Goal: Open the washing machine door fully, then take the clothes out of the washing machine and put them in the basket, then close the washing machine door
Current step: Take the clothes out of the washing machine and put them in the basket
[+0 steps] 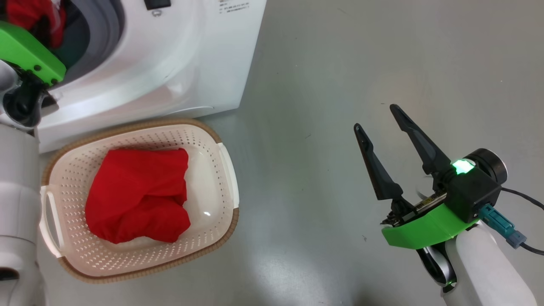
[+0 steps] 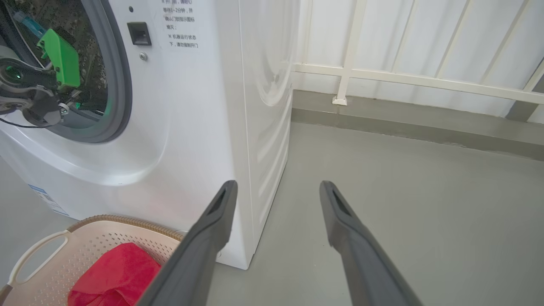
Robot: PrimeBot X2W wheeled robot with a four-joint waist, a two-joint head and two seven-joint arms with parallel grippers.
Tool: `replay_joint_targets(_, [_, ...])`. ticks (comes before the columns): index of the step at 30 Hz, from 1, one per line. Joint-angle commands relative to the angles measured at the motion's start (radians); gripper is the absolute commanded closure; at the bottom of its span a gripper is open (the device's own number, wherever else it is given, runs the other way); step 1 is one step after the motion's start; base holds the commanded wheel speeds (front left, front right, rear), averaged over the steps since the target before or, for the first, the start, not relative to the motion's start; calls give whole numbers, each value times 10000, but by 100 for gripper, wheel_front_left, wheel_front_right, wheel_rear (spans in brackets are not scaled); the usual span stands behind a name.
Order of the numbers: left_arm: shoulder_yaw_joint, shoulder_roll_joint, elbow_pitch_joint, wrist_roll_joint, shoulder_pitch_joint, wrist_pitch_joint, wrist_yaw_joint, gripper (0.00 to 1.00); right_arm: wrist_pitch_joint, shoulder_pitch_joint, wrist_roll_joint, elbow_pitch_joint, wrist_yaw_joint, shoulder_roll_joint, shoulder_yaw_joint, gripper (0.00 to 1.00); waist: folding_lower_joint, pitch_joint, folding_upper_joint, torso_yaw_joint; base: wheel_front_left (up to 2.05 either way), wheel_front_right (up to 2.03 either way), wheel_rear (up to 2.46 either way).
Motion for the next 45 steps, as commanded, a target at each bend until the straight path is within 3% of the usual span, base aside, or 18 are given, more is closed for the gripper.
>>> replay_joint_targets(1, [12, 540, -322, 196, 12, -280, 105, 100, -63, -6, 17, -177, 62, 18, 176, 0, 0, -6, 0, 29, 0, 0, 0])
replay_joint_targets(8, [-613, 794, -536, 1079, 361, -1921, 527, 100, -63, -53, 11, -91, 62, 11, 270, 0, 0, -53, 0, 242, 0, 0, 0])
replay_joint_targets(19, [-904, 967, -1031, 1662, 1170, -4441, 775, 100, -63, -68, -3, 0, 62, -22, 311, 0, 0, -234, 0, 654, 0, 0, 0])
replay_joint_targets(26, [-569, 1015, -2280, 1823, 1882, -4668, 848, 100, -63, 5, 4, 71, 62, -21, 296, 0, 0, -482, 0, 820, 0, 0, 0])
replay_joint_targets(36, [72, 796, -5110, 2628, 3731, -4674, 1067, 100, -63, 163, 16, 113, 62, 14, 227, 0, 0, -1073, 0, 948, 0, 0, 0])
replay_joint_targets(45, [617, 352, -7118, 3054, 5408, -4675, 1062, 100, -63, 431, 62, 245, 62, 38, 173, 0, 0, -1745, 0, 1048, 0, 0, 0])
